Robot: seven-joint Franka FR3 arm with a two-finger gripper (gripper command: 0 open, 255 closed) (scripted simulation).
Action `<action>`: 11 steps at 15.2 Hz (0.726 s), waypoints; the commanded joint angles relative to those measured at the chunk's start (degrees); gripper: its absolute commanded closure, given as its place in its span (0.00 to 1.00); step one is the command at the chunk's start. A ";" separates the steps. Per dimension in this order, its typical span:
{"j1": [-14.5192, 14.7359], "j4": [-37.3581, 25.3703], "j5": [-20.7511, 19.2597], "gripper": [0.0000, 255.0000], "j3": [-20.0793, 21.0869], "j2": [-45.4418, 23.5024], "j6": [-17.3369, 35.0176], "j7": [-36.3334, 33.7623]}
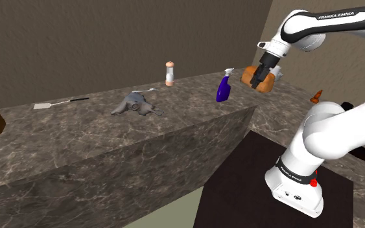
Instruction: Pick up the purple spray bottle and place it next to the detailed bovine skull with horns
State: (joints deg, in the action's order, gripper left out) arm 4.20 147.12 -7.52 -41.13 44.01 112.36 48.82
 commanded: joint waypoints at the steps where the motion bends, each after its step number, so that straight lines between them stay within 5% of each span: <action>1: 3.34 -2.82 0.33 0.00 -6.00 -3.33 1.59 7.48; 6: 17.28 -11.14 4.69 0.00 -23.53 -12.11 4.60 25.30; 8: 25.83 -15.37 7.40 0.00 -32.71 -15.26 4.85 32.44; 11: 42.59 -22.60 9.58 0.00 -49.33 -16.42 4.15 40.92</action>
State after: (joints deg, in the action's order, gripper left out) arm 40.08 127.05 1.35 -83.65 28.07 116.35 86.29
